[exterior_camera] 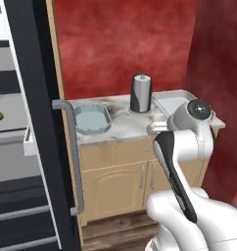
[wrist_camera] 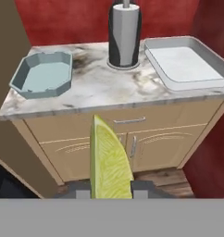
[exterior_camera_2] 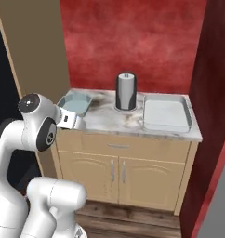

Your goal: Place one lemon wedge and one fish in each tupperware on the nearby counter, to pack two identical lunches.

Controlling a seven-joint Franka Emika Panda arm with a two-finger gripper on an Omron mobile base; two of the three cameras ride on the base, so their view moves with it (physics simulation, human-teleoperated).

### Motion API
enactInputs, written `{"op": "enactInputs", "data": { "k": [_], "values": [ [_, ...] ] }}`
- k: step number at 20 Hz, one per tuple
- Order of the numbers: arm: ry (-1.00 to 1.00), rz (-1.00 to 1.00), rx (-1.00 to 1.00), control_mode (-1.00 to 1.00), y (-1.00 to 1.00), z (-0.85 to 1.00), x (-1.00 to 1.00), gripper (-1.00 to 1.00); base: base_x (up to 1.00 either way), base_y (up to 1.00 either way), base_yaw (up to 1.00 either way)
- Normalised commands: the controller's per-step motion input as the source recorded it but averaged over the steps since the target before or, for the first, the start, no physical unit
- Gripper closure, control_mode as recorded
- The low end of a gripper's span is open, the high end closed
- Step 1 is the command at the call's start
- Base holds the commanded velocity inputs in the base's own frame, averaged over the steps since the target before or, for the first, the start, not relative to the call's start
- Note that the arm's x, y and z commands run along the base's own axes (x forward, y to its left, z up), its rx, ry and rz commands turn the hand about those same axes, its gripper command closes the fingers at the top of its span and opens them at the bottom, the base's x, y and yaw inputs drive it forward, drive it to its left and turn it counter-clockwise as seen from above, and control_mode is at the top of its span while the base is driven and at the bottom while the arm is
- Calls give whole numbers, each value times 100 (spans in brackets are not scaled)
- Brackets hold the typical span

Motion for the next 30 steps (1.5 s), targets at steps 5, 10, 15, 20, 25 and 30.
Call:
{"op": "enactInputs", "data": {
  "k": [5, 10, 15, 20, 25, 30],
  "values": [
    [0, 0, 0, 100, 0, 0, 0, 100, 96, -13, 0],
    [0, 0, 0, 100, 0, 0, 0, 100, 88, -8, 0],
    [0, 0, 0, 100, 0, 0, 0, 100, 79, -4, 0],
    [0, 0, 0, 100, 0, 0, 0, 100, 55, 0, 0],
    [1, 0, 0, -100, 0, 0, 3, 100, 20, 0, 0],
    [3, 2, 0, -100, 2, 0, 10, 100, 0, 0, 0]
  ]
}}
